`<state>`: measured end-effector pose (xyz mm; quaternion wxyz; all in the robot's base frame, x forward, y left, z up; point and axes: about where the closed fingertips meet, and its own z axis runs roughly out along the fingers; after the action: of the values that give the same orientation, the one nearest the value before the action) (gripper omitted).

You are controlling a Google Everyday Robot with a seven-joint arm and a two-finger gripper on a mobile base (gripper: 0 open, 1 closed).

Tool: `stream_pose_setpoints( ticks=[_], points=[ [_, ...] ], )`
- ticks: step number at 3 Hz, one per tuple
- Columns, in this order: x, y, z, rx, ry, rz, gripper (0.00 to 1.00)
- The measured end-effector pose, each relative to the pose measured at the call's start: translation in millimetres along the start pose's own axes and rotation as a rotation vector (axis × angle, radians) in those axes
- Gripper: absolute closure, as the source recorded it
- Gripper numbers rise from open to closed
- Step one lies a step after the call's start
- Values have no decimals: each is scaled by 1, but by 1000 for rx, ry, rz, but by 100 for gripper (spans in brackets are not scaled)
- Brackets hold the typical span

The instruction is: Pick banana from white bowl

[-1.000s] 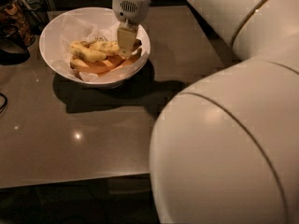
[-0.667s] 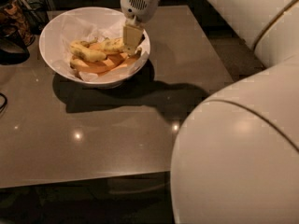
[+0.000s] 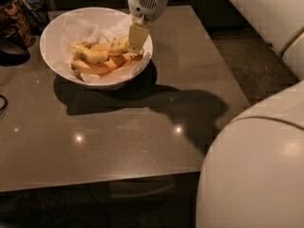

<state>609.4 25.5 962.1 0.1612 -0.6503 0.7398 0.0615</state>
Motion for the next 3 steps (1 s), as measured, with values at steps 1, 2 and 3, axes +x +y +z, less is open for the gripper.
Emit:
stream_pose_setpoints(
  ticks=[1, 2, 3],
  points=[
    [-9, 1, -12, 37, -25, -26, 100],
    [-17, 4, -31, 61, -88, -49, 100],
    [-21, 9, -47, 78, -150, -74, 100]
  ],
)
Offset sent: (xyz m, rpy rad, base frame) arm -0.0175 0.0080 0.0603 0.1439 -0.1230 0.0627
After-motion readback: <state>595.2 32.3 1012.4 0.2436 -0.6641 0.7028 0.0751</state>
